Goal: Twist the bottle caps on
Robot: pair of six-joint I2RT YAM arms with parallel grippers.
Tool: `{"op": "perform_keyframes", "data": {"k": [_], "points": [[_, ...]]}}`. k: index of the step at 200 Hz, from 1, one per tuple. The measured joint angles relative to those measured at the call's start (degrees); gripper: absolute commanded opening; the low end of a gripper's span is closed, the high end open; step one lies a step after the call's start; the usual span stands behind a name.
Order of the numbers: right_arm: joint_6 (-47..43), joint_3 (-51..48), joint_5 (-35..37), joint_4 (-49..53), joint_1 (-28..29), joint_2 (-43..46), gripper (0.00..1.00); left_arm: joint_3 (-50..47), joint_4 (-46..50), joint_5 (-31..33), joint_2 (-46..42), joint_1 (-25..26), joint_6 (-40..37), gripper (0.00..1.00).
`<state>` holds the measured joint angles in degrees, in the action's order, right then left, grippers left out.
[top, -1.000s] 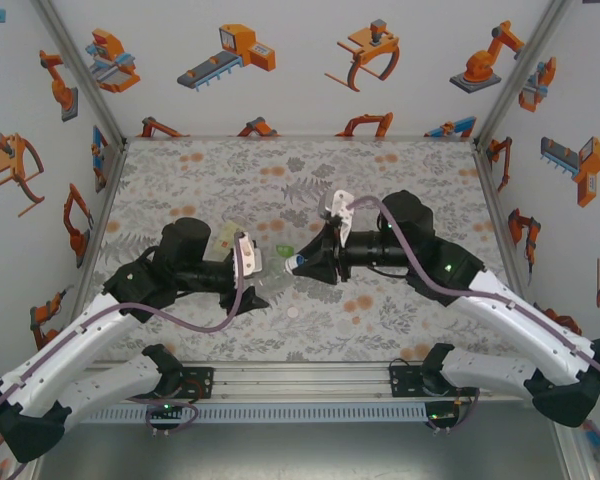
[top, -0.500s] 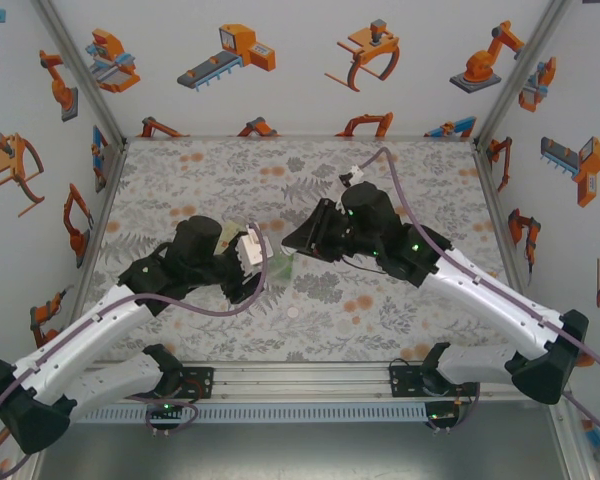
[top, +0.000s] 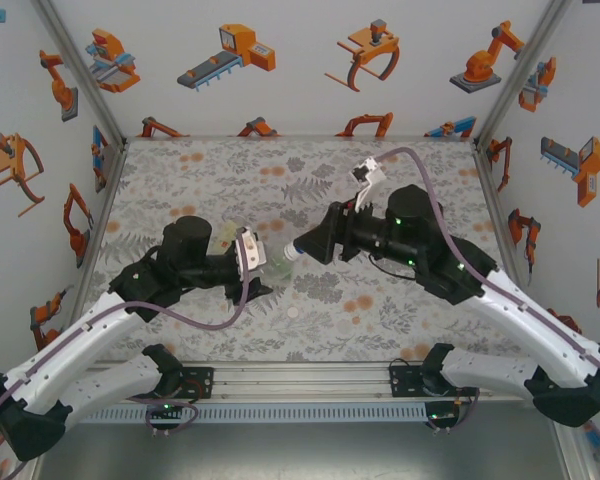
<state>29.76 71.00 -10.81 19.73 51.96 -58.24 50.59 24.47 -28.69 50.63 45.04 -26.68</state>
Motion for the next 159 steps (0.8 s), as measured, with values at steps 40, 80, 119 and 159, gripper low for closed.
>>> {"op": "perform_keyframes", "data": {"k": [40, 80, 119, 159], "points": [[-28.2, 0.04, -15.61, -0.13, 0.0, 2.99, 0.59, 1.31, 4.24, -6.78, 0.02, -0.02, -1.95, 0.0], [-45.83, 2.75, -27.91, 5.14, 0.0, -0.02, 0.55, 2.93, 8.26, -10.82, 0.02, -0.02, -2.84, 0.0], [-49.96, 5.79, -29.75, 8.31, 0.9, -3.87, 0.46, 2.97, 10.25, -12.87, 0.0, 0.0, -3.21, 0.0], [-50.84, 6.45, -30.53, 10.12, 1.88, -5.46, 0.43, 2.97, 10.78, -13.62, 0.15, -0.02, -3.72, 0.0]]}}
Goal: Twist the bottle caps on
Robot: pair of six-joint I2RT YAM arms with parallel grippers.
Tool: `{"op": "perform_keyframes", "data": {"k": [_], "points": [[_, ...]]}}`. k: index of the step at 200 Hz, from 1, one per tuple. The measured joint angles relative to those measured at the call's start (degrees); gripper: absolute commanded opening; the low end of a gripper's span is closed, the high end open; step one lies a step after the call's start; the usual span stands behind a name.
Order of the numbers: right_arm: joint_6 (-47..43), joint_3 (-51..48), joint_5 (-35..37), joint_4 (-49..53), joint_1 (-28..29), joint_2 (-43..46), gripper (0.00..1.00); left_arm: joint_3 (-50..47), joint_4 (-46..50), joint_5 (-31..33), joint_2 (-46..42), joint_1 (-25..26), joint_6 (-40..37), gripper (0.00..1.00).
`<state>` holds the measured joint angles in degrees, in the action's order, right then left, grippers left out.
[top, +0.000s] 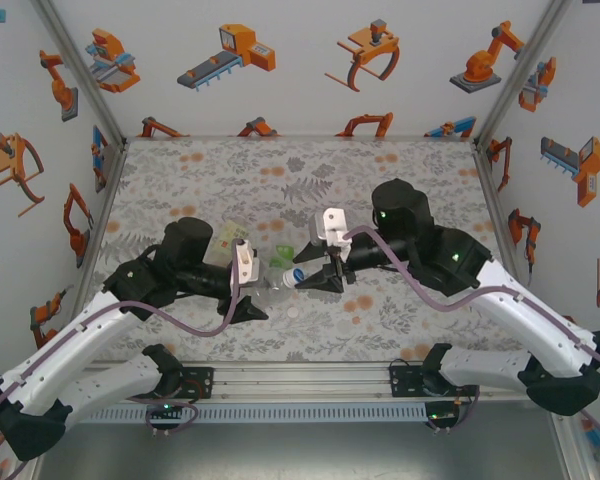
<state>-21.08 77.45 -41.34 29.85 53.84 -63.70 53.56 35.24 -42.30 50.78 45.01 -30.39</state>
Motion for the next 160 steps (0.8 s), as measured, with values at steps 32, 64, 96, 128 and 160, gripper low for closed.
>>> {"op": "perform_keyframes", "data": {"k": [32, 64, 96, 128, 160], "points": [[-0.07, 0.31, -0.02, 0.98, 0.04, -0.7, 0.4, 0.0, 0.13, -0.37, 0.46, 0.0, -0.15, 0.0], [-0.04, 0.31, -0.04, 1.42, 0.24, -0.9, 0.4, 0.0, 0.15, -0.39, 0.5, 0.0, -0.17, 0.0], [0.04, 0.76, -0.07, 1.7, 0.37, -1.4, 0.31, 0.0, 0.15, -0.46, 0.5, 0.0, -0.17, 0.0], [0.57, 1.14, 0.04, 1.84, 0.44, -1.55, 0.12, 0.0, 0.15, -0.66, 0.5, 0.0, -0.2, 0.0], [8.96, -0.09, 4.33, -1.77, 0.72, -1.25, 0.0, 0.0, -0.72, 2.05, 0.42, 0.0, 0.33, 0.0]]}}
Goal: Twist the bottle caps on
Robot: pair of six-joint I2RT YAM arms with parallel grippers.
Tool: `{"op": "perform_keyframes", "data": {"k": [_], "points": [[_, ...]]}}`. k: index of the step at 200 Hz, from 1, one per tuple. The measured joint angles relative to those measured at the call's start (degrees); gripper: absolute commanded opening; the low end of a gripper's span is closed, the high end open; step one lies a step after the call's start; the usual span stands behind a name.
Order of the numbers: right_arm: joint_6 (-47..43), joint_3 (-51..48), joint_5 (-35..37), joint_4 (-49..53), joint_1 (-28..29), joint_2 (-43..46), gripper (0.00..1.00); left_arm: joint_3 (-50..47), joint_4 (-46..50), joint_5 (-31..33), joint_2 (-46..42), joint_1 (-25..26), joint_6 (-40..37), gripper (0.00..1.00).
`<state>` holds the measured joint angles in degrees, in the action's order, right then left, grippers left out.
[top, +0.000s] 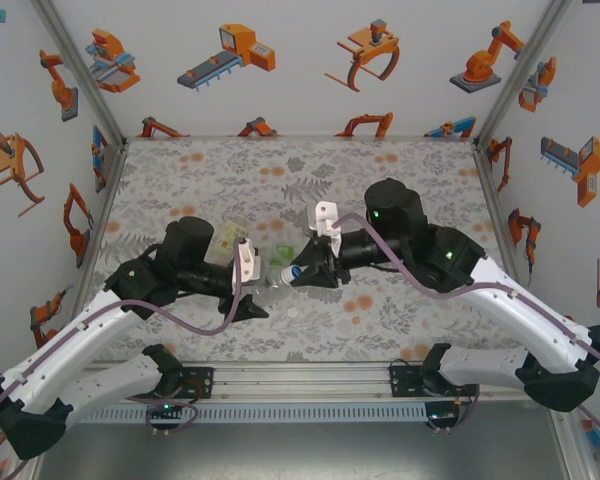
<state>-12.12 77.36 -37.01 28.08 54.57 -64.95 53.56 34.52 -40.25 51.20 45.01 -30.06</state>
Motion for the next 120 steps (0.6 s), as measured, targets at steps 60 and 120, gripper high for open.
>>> {"op": "perform_keyframes", "data": {"k": [60, 120], "points": [[41.68, -3.41, 23.85, -5.51, 0.22, 0.17, 0.0, -0.55, -5.99, 14.29, 1.4, -0.04, 3.1, 0.0], [72.87, 0.39, 36.92, 3.89, 0.15, -3.78, 0.0, -0.55, -7.96, 19.45, 4.2, -0.04, 3.61, 0.0]]}}
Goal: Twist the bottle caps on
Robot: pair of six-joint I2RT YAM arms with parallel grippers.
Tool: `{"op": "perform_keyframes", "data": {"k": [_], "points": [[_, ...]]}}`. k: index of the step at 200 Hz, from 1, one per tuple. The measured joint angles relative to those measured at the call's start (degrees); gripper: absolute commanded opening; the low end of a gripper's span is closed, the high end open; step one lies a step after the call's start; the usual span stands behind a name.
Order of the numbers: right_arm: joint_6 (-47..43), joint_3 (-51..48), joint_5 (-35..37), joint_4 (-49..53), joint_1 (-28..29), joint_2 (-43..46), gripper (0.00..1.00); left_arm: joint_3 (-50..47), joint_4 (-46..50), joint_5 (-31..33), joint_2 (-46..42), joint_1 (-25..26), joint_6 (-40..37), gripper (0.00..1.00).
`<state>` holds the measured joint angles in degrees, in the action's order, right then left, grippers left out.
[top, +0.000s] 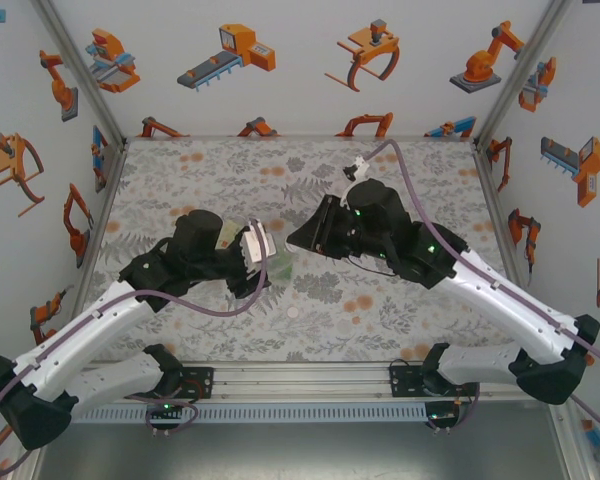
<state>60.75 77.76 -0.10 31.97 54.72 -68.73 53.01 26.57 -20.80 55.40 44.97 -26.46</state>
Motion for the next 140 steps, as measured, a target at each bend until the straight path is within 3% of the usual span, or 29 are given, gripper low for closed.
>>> {"op": "perform_keyframes", "data": {"k": [31, 50, 72, 83, 108, 140], "points": [[0.79, 0.0, 0.42, 0.13, 0.0, 0.0, 0.33, 0.0, 0.0, 0.02, 0.02, 0.0, 0.02, 0.0], [-3.13, 0.0, -0.48, -0.98, 0.02, 0.42, 0.44, 0.0, -0.22, -0.57, -0.04, 0.0, -0.17, 0.0], [-10.93, 0.0, -2.51, -3.41, 0.09, 1.7, 0.49, 0.0, 0.11, -2.54, -0.96, 0.0, -0.94, 0.0], [-15.8, 0.0, -3.85, -4.39, 0.09, 2.84, 0.58, 0.0, 0.72, -3.67, -1.75, 0.0, -1.62, 0.0], [-28.48, -1.44, -9.6, -9.84, 0.07, 6.58, 0.59, 0.02, 3.17, -6.88, -2.99, 0.0, -3.58, 0.0], [-43.71, -4.68, -19.69, -14.82, 0.07, 10.56, 0.52, 0.31, 7.69, -11.78, -3.26, 0.0, -6.51, 0.0]]}}
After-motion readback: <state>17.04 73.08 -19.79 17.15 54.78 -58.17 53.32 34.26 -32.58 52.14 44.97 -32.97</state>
